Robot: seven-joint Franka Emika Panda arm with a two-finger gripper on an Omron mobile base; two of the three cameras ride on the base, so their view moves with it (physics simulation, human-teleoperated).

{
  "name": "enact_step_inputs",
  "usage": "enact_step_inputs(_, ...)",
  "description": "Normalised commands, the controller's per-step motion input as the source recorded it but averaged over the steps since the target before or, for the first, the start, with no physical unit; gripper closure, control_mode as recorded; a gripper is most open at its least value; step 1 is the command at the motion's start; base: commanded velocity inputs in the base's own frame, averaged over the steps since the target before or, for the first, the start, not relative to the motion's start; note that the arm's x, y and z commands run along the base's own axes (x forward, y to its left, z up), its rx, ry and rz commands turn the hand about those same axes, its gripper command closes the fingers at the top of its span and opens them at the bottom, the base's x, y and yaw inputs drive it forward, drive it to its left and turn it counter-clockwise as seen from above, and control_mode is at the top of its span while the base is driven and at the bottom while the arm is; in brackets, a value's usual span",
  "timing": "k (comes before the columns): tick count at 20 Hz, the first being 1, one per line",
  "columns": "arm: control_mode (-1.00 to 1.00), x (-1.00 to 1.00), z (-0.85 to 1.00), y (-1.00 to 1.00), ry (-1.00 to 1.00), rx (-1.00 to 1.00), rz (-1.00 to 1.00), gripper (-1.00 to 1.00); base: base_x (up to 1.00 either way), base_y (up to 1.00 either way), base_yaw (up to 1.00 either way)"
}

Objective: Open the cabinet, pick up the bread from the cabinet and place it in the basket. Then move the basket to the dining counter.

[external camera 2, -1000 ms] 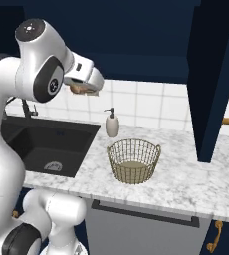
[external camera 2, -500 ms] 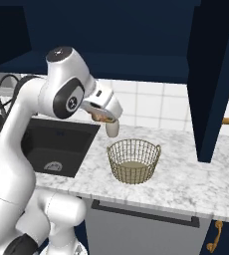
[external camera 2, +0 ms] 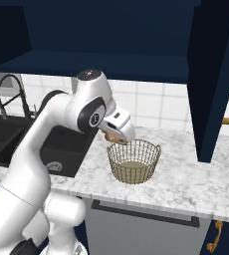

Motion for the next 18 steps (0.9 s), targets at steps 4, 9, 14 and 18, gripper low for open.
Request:
enact_step_inputs(4, -1.00, 0.01, -0.68, -0.05, 0.00, 0.23, -0.01, 1.00, 0.00, 0.00, 0.00)
enact_step_inputs(9, -1.00, 0.23, -0.55, 0.07, 0.03, 0.09, -0.01, 1.00, 0.00, 0.00, 0.00)
enact_step_inputs(14, -1.00, 0.49, -0.22, 0.04, 0.07, 0.00, -0.05, 1.00, 0.00, 0.00, 0.00)
enact_step_inputs(18, -1.00, 0.59, -0.11, -0.02, 0.08, 0.00, -0.03, 1.00, 0.00, 0.00, 0.00)
